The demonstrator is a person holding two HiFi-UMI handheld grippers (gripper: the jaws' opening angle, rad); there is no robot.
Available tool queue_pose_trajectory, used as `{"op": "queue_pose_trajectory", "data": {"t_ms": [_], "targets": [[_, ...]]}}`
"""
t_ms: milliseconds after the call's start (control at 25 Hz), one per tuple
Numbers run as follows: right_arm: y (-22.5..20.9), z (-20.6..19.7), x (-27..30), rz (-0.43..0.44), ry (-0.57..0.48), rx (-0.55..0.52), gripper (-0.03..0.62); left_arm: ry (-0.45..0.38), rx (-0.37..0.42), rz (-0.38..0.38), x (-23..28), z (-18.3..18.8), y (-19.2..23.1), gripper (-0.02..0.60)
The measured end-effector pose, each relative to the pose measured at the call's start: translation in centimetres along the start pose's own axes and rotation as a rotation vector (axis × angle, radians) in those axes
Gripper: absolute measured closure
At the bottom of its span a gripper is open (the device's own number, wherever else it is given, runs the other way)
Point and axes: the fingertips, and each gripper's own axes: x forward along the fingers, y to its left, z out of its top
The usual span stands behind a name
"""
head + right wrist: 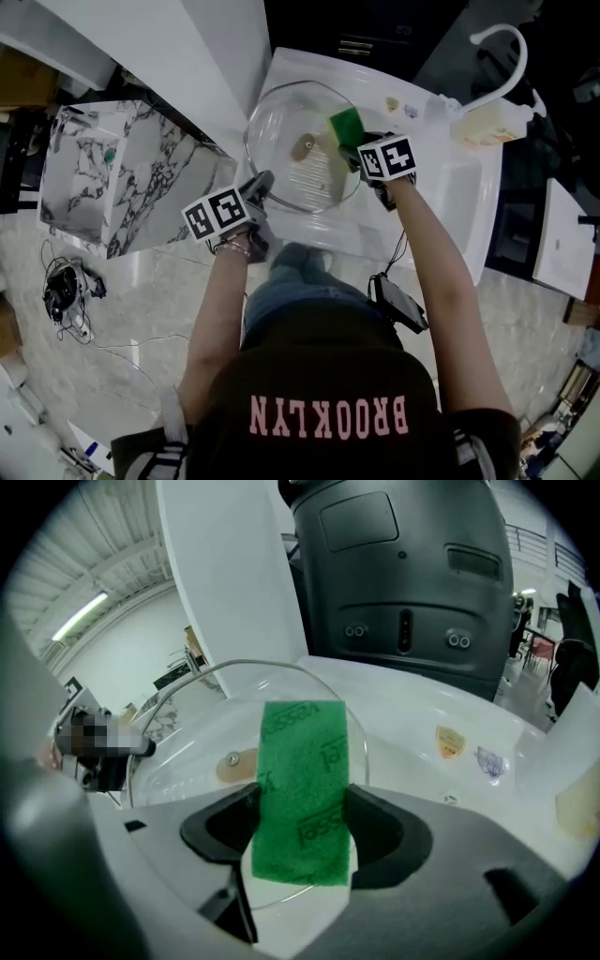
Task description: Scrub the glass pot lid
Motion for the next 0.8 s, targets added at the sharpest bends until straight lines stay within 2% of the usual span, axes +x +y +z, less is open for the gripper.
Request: {"op": "queue_pose_trajectory", "data": {"t_ms": [160,280,400,600,800], "targets": [[0.6,1.7,-1.4,-0.006,-0.082,0.011,0.316,-0.016,0.02,-0.002,0.1,0.5,-0.3,0.535],[3.0,3.8,-3.2,0.089,-0.175,0.109,0.316,-0.035,0.028,-0.002,0.2,0.8,-0.4,0.535],[6.8,5.2,-4.2,0.207,-0.215,0.159,0.316,-0.068,0.03,0.001,0.1,0.9,-0.4,0.535],[12.4,5.3,-3.2,0.317,-0.161,0.118,0.316,-0.131,0.039,0.024,-0.1,1.0,-0.4,0.535],[14.9,4.5,-0.9,0.298,-0.066,0.027,0.316,-0.162,0.031,0.011,-0.2,0.9,-0.6,0.535]]}}
